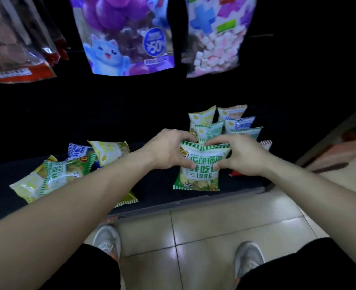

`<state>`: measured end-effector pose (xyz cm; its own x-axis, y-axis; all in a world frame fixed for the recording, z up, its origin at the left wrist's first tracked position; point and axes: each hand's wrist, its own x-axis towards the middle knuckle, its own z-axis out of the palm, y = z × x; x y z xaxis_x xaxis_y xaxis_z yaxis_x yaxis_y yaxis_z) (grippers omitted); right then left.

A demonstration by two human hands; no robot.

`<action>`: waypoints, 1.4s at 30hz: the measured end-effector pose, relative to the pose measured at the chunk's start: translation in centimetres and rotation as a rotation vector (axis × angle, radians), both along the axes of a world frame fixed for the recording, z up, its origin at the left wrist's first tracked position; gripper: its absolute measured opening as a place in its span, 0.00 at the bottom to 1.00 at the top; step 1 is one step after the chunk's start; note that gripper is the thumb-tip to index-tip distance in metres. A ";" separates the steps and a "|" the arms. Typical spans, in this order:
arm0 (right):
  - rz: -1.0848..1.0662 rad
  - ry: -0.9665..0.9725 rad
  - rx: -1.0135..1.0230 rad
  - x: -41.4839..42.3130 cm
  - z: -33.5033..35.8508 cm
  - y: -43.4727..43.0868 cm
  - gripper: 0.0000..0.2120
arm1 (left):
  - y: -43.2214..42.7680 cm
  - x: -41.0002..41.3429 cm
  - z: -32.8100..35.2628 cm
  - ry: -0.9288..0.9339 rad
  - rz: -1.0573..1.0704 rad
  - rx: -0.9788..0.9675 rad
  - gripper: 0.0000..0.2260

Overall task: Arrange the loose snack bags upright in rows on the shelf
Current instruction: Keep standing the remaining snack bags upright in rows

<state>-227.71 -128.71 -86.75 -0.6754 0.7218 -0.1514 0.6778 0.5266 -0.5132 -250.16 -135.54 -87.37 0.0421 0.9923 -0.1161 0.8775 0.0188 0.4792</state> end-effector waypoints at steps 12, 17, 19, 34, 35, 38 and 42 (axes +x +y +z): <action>-0.371 0.011 -0.114 13.4 -5.5 6.1 0.31 | 3.9 8.5 -9.4 0.016 0.301 -0.004 0.33; -0.428 -0.042 -0.194 15.3 -7.5 7.4 0.34 | 6.5 10.4 -13.5 0.031 0.377 -0.037 0.32; -0.396 -0.053 -0.210 15.1 -8.1 7.6 0.31 | 7.6 10.8 -14.5 0.016 0.383 -0.048 0.31; -0.292 -0.182 -0.223 12.2 -8.3 7.7 0.37 | 10.3 11.9 -16.8 0.019 0.272 -0.096 0.31; -0.288 -0.188 -0.226 12.2 -8.2 7.7 0.37 | 10.3 11.9 -16.6 0.022 0.268 -0.086 0.30; -0.289 -0.193 -0.242 12.4 -8.1 7.6 0.37 | 10.0 11.9 -16.3 0.054 0.251 -0.064 0.29; -0.295 -0.193 -0.254 12.5 -7.9 7.4 0.36 | 9.2 11.8 -16.5 0.083 0.251 -0.073 0.29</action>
<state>-215.17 -121.33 -94.67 -0.3878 0.8032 -0.4522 0.8764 0.1693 -0.4509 -238.40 -126.31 -103.86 -0.2170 0.9594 -0.1803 0.8770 0.2727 0.3956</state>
